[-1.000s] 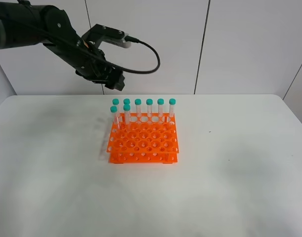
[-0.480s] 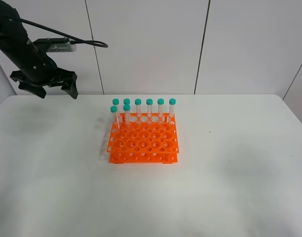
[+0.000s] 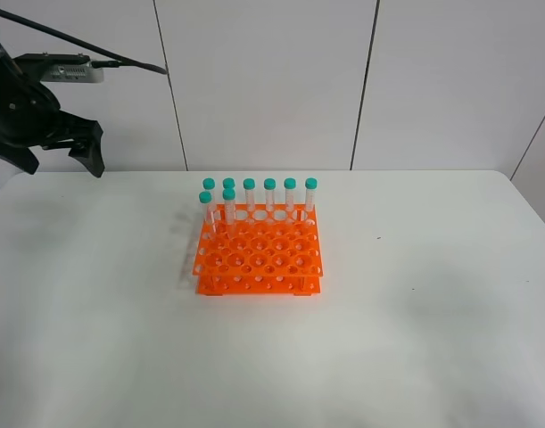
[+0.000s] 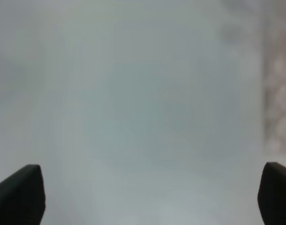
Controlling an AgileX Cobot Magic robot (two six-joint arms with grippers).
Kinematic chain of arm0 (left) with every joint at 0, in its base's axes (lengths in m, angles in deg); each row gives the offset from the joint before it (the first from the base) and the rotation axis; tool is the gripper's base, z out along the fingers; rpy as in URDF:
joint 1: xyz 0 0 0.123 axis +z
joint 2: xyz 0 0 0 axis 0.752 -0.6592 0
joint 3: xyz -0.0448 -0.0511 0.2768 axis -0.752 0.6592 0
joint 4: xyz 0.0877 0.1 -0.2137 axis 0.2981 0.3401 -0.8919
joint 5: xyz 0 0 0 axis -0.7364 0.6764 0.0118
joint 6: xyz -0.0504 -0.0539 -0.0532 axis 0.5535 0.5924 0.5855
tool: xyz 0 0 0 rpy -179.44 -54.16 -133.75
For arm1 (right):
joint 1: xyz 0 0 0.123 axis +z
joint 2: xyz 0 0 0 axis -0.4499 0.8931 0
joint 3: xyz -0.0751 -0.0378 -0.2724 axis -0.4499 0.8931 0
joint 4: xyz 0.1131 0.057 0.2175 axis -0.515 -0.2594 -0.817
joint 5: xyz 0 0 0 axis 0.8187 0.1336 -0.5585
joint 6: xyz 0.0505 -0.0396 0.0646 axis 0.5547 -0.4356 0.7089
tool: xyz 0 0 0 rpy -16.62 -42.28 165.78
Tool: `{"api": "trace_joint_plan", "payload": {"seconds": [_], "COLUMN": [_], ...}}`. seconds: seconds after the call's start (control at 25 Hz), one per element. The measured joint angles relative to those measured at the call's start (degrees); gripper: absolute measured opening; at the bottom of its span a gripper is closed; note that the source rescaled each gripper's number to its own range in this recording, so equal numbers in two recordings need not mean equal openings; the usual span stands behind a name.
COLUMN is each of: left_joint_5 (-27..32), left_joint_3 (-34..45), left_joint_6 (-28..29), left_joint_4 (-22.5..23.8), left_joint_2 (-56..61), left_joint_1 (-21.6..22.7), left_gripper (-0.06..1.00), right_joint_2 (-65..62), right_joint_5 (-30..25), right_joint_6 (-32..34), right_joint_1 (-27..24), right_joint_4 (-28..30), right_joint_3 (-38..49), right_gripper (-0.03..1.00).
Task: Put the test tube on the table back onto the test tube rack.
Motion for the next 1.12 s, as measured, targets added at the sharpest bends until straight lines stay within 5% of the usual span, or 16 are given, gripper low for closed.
{"api": "trace_joint_plan", "payload": {"seconds": [0.2, 0.68, 0.88, 1.12], "left_joint_5": [1.41, 3.0, 3.12, 1.1], "left_joint_3": [11.32, 37.12, 44.53, 51.8], "left_joint_6": [0.0, 0.62, 4.06, 0.7], "left_joint_4": [3.5, 3.66, 3.55, 2.6], "left_joint_2": [10.89, 44.67, 62.38, 78.53], "left_joint_1": [0.0, 0.0, 0.0, 0.0], "left_gripper": [1.0, 1.0, 1.0, 1.0], "right_joint_2": [0.0, 0.0, 0.0, 0.0], "right_joint_5": [0.0, 0.0, 0.0, 0.0], "right_joint_6": [0.0, 0.0, 0.0, 0.0], "right_joint_1": [0.0, 0.0, 0.0, 0.0], "right_joint_4": [0.0, 0.0, 0.0, 0.0], "right_joint_3": [0.0, 0.0, 0.0, 0.0], "right_gripper": [1.0, 1.0, 1.0, 1.0]}}
